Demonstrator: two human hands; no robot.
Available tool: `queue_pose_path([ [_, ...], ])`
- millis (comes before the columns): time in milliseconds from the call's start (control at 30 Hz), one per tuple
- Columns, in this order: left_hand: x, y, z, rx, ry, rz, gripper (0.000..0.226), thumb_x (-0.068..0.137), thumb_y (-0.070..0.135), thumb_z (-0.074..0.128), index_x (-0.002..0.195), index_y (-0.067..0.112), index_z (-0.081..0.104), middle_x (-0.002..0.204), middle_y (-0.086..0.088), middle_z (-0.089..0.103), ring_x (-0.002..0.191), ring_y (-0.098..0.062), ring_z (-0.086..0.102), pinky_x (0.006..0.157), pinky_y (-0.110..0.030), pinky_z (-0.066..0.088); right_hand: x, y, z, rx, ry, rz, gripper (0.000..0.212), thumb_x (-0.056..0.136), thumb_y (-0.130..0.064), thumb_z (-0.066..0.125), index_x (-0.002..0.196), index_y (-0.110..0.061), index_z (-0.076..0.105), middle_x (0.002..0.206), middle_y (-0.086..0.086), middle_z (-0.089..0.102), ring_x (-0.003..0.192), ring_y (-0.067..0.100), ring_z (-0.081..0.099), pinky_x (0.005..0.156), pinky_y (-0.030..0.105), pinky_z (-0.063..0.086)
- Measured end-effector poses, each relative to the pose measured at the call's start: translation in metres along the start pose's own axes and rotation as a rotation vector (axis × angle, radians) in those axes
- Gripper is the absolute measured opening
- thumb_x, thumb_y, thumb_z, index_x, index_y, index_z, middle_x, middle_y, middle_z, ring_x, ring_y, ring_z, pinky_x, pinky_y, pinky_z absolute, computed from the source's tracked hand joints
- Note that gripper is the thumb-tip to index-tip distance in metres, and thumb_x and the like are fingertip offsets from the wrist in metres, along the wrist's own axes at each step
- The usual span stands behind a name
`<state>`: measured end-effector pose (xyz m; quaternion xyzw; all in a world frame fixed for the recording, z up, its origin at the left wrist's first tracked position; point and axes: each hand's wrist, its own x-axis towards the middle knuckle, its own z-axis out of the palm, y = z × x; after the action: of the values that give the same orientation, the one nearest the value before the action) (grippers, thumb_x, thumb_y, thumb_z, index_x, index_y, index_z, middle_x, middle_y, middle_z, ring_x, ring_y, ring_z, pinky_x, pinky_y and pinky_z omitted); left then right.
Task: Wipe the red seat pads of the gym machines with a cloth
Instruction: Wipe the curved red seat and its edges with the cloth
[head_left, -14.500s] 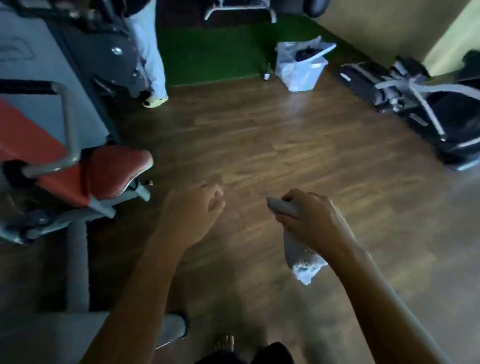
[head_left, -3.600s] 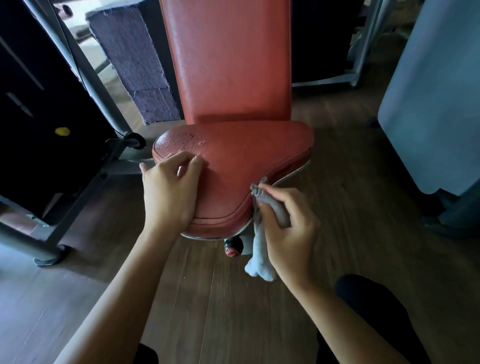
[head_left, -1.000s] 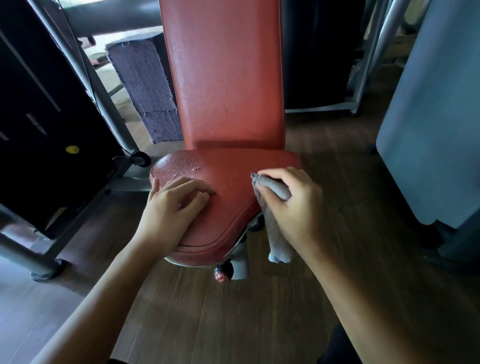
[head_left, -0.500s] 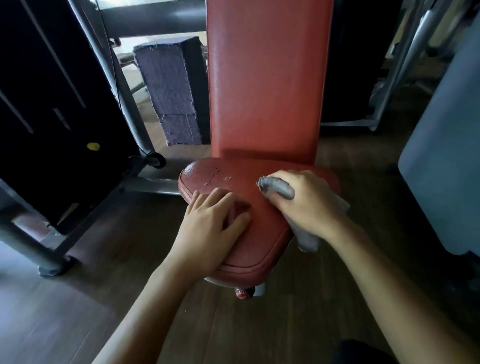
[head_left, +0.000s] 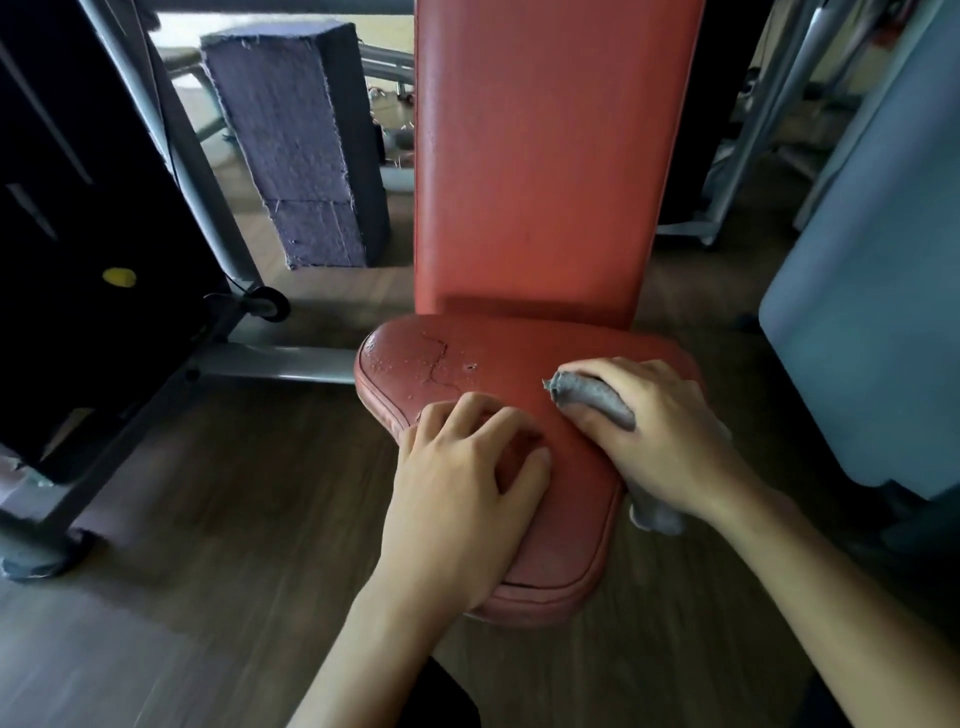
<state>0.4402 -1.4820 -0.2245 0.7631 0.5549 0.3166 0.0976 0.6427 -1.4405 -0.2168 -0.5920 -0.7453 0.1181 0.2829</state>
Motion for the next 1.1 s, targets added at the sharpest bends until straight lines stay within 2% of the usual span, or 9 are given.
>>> queue_pose_path([
  [133,-0.002,0.000,0.000,-0.020,0.017,0.000,0.029,0.091,0.055,0.048,0.108,0.043,0.068,0.113,0.023,0.059,0.112,-0.012,0.051,0.099,-0.033,0.038,0.000,0.005,0.001,0.004,0.010,-0.051,0.032,0.093,-0.059,0.053,0.122,-0.046,0.057,0.116,-0.025,0.065,0.111,0.015,0.057,0.099,0.053,0.043],
  [267,-0.003,0.002,-0.004,-0.026,-0.009,0.002,0.028,0.092,0.054,0.051,0.109,0.042,0.070,0.114,0.023,0.060,0.113,-0.011,0.053,0.102,-0.033,0.039,0.002,0.013,0.002,0.043,0.055,-0.119,0.033,0.088,-0.058,0.054,0.115,-0.040,0.061,0.107,-0.024,0.068,0.099,0.016,0.060,0.091,0.052,0.047],
  [367,-0.001,0.009,-0.006,0.019,-0.035,0.003,0.031,0.091,0.056,0.051,0.109,0.040,0.070,0.114,0.021,0.061,0.111,-0.014,0.056,0.101,-0.042,0.045,0.006,0.024,-0.004,0.135,0.099,-0.182,0.032,0.087,-0.055,0.058,0.108,-0.034,0.067,0.100,-0.019,0.072,0.092,0.012,0.064,0.085,0.044,0.052],
  [467,0.006,0.020,-0.008,0.140,-0.089,-0.012,0.037,0.088,0.063,0.044,0.107,0.043,0.068,0.112,0.021,0.062,0.107,-0.014,0.058,0.097,-0.045,0.048,0.009,0.040,-0.015,0.266,0.130,-0.238,0.024,0.089,-0.041,0.067,0.108,-0.029,0.070,0.098,-0.016,0.071,0.092,0.005,0.067,0.082,0.035,0.055],
  [567,0.021,0.040,-0.002,0.174,-0.187,-0.025,0.041,0.085,0.069,0.039,0.109,0.048,0.065,0.114,0.023,0.060,0.108,-0.013,0.057,0.096,-0.047,0.048,0.007,0.063,-0.027,0.284,0.189,-0.280,0.030,0.088,-0.030,0.071,0.116,-0.023,0.068,0.104,-0.012,0.064,0.097,0.002,0.062,0.086,0.017,0.049],
  [633,0.027,0.054,0.008,0.199,-0.209,-0.035,0.039,0.085,0.068,0.040,0.111,0.048,0.061,0.114,0.022,0.058,0.108,-0.011,0.054,0.097,-0.046,0.047,0.003,0.080,-0.034,0.269,0.216,-0.305,0.028,0.088,-0.027,0.072,0.114,-0.021,0.068,0.106,-0.010,0.063,0.098,0.001,0.060,0.086,0.012,0.045],
  [833,0.027,0.071,0.022,0.306,-0.119,-0.082,0.037,0.089,0.068,0.040,0.115,0.051,0.061,0.118,0.027,0.056,0.115,-0.006,0.049,0.106,-0.039,0.032,-0.019,0.121,-0.037,0.407,0.273,-0.231,0.025,0.091,-0.026,0.073,0.115,-0.018,0.071,0.112,-0.011,0.068,0.106,0.002,0.065,0.095,0.028,0.052],
  [933,0.027,0.074,0.025,0.324,-0.103,-0.083,0.036,0.091,0.067,0.041,0.113,0.049,0.063,0.117,0.025,0.059,0.115,-0.008,0.051,0.110,-0.041,0.031,-0.036,0.124,-0.029,0.489,0.326,-0.200,0.019,0.093,-0.020,0.072,0.112,-0.017,0.072,0.109,-0.012,0.069,0.104,0.002,0.066,0.090,0.030,0.055],
  [1100,0.026,0.073,0.028,0.317,-0.096,-0.087,0.035,0.092,0.067,0.042,0.114,0.051,0.062,0.118,0.025,0.060,0.115,-0.006,0.051,0.109,-0.037,0.030,-0.059,0.127,-0.007,0.432,0.496,-0.195,0.016,0.087,-0.015,0.077,0.100,-0.007,0.074,0.106,-0.004,0.064,0.097,-0.001,0.060,0.089,0.005,0.044],
])
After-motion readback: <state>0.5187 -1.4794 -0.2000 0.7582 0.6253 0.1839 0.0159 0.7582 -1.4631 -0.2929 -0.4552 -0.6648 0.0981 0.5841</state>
